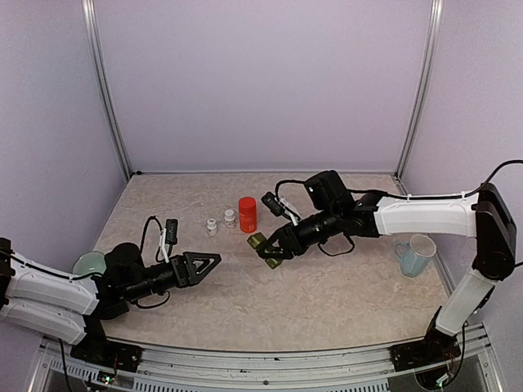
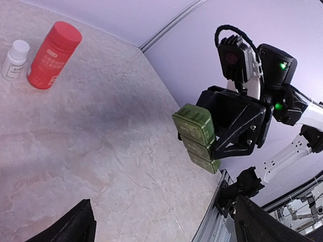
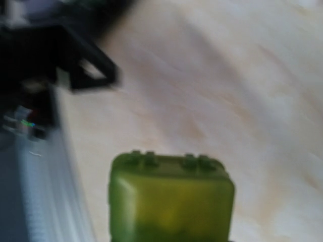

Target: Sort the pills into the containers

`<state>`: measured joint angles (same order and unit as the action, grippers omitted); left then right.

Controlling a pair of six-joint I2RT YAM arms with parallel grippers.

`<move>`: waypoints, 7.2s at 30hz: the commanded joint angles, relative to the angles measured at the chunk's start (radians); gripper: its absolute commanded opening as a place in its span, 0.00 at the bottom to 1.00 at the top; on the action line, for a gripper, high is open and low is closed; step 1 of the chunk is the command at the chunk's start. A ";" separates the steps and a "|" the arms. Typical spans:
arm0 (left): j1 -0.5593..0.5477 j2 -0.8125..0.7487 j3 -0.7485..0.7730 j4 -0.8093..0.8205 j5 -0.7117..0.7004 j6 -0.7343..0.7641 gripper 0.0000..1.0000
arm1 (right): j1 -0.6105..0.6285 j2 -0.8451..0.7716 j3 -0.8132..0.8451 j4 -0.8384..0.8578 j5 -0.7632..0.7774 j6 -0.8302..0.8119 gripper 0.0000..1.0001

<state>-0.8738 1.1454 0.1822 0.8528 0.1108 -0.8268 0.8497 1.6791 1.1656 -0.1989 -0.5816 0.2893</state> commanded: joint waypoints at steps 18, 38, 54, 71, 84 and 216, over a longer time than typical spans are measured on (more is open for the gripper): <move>-0.531 0.327 0.555 -0.407 -0.905 0.413 0.99 | -0.026 -0.243 -0.352 0.761 0.092 0.688 0.44; -0.544 0.485 0.677 -0.116 -0.970 0.677 0.99 | -0.025 -0.318 -0.437 0.834 0.185 0.771 0.44; -0.492 0.589 0.804 -0.116 -1.019 0.758 0.85 | -0.016 -0.335 -0.458 0.841 0.188 0.779 0.43; -0.474 0.593 0.827 -0.120 -0.979 0.772 0.42 | -0.006 -0.312 -0.464 0.861 0.176 0.791 0.43; -0.473 0.560 0.775 -0.133 -0.990 0.753 0.22 | -0.007 -0.350 -0.477 0.811 0.175 0.741 0.66; -0.388 -0.282 0.392 -0.766 -0.871 0.328 0.99 | -0.183 0.246 -0.392 0.892 0.125 0.861 0.21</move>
<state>-1.2785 0.8623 0.5468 0.1562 -0.7994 -0.4397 0.6476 1.8759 0.7292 0.6323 -0.4995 1.1145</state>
